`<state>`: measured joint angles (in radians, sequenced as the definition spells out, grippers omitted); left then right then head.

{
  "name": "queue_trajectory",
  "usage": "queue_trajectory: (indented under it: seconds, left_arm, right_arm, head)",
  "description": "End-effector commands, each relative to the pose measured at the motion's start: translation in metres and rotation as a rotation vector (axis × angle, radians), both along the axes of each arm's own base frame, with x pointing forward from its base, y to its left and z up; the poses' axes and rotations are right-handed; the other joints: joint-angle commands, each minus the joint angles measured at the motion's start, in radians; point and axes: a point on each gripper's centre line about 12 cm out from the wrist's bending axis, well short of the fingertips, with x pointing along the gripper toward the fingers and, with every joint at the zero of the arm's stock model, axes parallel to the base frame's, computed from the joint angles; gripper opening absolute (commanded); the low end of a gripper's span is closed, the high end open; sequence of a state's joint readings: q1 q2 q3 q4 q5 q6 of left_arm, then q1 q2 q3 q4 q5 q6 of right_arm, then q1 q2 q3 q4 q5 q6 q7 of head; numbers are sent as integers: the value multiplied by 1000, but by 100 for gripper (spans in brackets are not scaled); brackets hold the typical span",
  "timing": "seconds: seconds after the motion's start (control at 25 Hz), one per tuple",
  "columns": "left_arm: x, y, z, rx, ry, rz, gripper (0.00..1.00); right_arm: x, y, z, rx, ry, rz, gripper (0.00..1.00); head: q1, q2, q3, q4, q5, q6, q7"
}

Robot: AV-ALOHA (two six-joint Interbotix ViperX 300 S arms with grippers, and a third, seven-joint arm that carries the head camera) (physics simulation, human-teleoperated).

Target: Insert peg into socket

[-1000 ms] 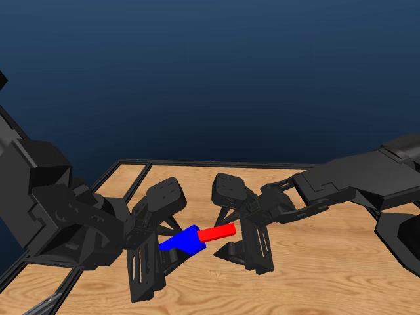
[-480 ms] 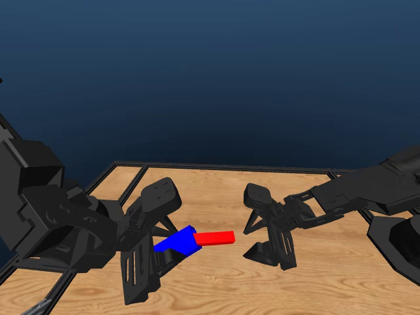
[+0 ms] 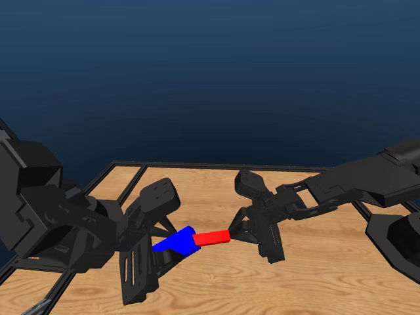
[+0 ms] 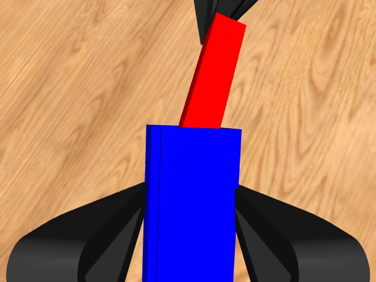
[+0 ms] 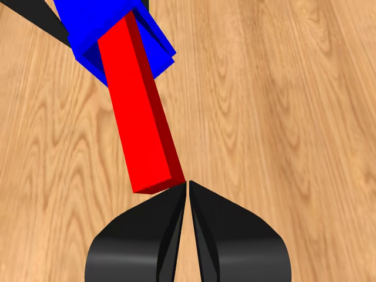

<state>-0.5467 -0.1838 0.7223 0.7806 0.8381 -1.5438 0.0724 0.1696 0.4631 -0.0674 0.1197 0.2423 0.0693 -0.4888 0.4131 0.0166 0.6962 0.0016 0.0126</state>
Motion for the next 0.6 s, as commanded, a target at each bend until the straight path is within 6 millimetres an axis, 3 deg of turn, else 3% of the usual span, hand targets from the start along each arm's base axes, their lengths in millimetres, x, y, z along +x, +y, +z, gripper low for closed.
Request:
queue_trajectory:
  seconds: [0.04,0.12,0.24,0.28,0.6]
  left_arm:
    - [6,0,10,-20,-40,-1,0]
    - [8,-3,16,-38,-55,-3,0]
    - [7,1,2,-16,-15,-6,0]
    - [12,-2,5,-38,-38,-14,0]
    - [12,-1,-1,-46,-21,-28,0]
  right_arm:
    - [17,14,40,-2,-116,38,0]
    - [22,16,43,-1,-123,41,0]
    - [30,17,46,0,-140,41,0]
    - [32,17,46,-1,-141,41,0]
    - [61,27,32,19,-167,47,0]
  head:
    - [2,-10,-15,1,-4,1,1]
    - [5,-10,-14,3,-2,3,5]
    - [7,-10,-14,4,-1,5,7]
    - [7,-9,-14,4,-1,5,7]
    - [13,-7,-14,5,0,7,6]
